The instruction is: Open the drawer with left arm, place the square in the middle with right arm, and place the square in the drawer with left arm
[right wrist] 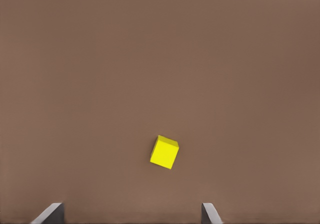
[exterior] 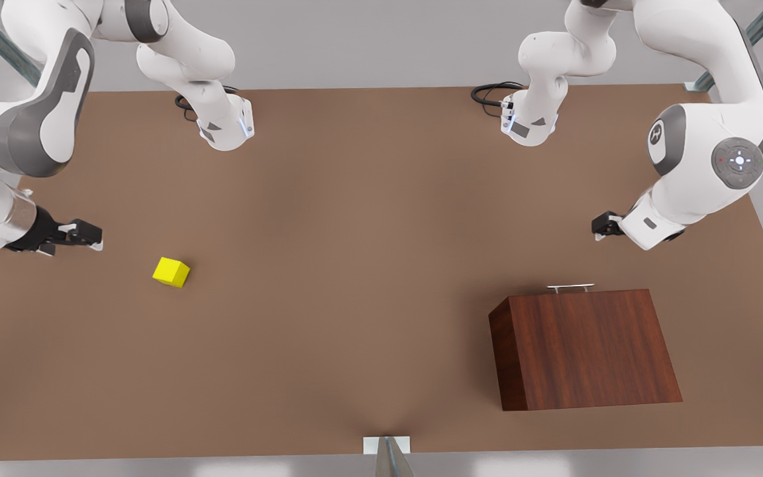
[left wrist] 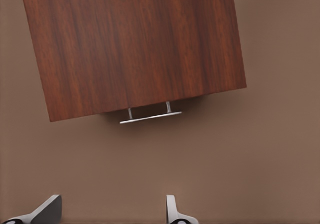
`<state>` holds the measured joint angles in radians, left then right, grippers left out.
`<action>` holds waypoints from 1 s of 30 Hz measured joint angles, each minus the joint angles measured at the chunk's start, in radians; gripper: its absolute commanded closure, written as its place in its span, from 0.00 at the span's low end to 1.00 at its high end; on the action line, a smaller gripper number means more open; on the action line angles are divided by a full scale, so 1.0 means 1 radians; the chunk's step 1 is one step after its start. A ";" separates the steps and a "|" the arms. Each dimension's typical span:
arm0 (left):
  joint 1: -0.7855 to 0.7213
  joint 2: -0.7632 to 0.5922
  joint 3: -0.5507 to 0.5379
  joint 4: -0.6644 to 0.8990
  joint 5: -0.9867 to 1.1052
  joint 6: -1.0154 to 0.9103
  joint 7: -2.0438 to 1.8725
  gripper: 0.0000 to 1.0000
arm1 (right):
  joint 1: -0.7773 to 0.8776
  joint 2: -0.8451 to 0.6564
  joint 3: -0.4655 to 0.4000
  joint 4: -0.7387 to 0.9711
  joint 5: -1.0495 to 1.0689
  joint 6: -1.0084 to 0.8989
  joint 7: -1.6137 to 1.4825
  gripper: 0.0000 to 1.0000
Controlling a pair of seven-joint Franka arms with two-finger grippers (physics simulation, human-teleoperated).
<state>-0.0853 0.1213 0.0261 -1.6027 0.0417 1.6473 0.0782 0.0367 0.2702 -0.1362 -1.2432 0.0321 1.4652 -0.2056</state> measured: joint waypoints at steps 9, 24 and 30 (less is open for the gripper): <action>0.000 -0.216 0.000 -0.544 -0.030 0.586 -0.831 0.00 | -0.031 -0.129 0.015 -0.455 0.015 0.345 -0.249 0.00; -0.002 -0.129 0.002 -0.740 -0.397 1.053 -0.940 0.00 | -0.045 -0.022 0.015 -0.911 0.000 0.857 -1.137 0.00; -0.001 -0.064 0.001 -0.763 -0.528 1.143 -0.940 0.00 | -0.057 0.061 0.014 -0.915 0.000 0.943 -1.162 0.00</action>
<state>-0.0861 0.0571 0.0275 -2.3654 -0.4861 2.7903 -0.8621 -0.0200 0.3310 -0.1226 -2.1583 0.0322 2.4081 -1.3680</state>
